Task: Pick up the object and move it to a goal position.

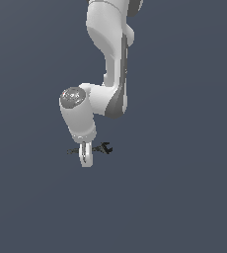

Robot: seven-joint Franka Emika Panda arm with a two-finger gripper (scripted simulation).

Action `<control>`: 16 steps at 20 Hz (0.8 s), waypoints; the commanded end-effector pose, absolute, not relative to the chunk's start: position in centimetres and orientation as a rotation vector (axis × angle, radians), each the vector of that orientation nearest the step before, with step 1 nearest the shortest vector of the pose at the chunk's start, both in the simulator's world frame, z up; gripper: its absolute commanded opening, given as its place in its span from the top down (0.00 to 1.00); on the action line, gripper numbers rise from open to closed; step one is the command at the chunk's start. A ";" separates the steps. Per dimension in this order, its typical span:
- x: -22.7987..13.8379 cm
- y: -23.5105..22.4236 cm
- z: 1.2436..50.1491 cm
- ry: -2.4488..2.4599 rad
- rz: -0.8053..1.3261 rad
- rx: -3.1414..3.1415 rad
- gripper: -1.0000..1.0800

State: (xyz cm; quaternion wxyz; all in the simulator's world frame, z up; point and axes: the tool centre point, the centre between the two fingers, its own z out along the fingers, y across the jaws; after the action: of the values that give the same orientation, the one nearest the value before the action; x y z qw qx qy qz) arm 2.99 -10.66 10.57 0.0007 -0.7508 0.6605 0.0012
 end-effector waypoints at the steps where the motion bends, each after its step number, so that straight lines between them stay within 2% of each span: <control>1: 1.9 -11.0 12.8 2.073 0.004 -2.357 1.00; 16: -3.9 -13.4 26.0 2.074 0.003 -2.358 1.00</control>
State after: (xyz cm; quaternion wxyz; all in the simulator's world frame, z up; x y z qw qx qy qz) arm -3.39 -13.19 24.91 0.0012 -0.7508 0.6605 0.0008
